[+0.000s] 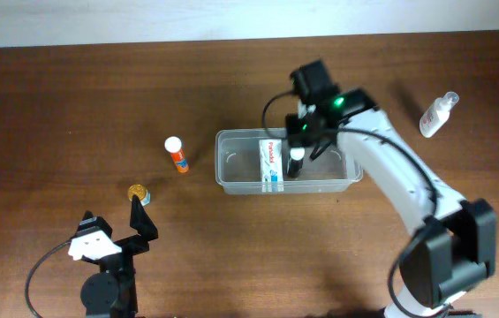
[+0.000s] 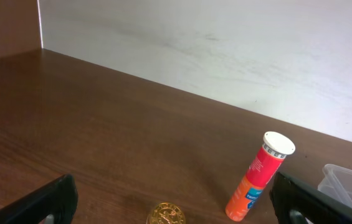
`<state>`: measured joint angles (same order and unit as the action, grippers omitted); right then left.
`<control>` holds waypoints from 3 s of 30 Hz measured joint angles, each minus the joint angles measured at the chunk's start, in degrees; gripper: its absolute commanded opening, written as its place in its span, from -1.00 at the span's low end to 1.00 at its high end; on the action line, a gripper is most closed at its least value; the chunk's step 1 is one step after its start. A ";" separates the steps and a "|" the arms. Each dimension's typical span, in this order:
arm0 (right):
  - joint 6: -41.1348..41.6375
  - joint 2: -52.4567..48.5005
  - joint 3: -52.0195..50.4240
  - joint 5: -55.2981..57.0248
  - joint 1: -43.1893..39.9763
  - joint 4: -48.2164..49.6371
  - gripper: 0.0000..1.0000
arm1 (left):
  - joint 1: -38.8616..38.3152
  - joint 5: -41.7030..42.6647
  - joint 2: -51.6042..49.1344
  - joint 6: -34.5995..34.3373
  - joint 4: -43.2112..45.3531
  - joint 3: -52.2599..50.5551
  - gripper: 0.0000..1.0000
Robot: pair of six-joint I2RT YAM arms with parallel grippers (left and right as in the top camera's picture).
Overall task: Pack container
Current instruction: 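Lower the brown bottle upright into the container and release, then move the right gripper to the white spray bottle and grasp it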
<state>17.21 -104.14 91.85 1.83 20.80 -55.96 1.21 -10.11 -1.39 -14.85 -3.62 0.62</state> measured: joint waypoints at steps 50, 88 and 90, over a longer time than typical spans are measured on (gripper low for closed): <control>-29.35 -23.76 17.00 -4.74 -42.07 5.95 0.33 | 0.00 0.00 0.00 0.00 0.00 0.00 0.99; -23.10 -9.11 31.26 -14.97 -41.81 -24.22 -0.55 | 0.00 0.00 0.00 0.00 0.00 0.00 0.99; -22.97 -6.21 31.61 -17.11 -41.35 -26.34 -0.55 | 0.00 0.00 0.00 0.00 0.00 0.00 0.99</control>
<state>-5.76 -110.34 123.46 -15.29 -20.56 -82.30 1.21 -10.11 -1.39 -14.85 -3.62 0.62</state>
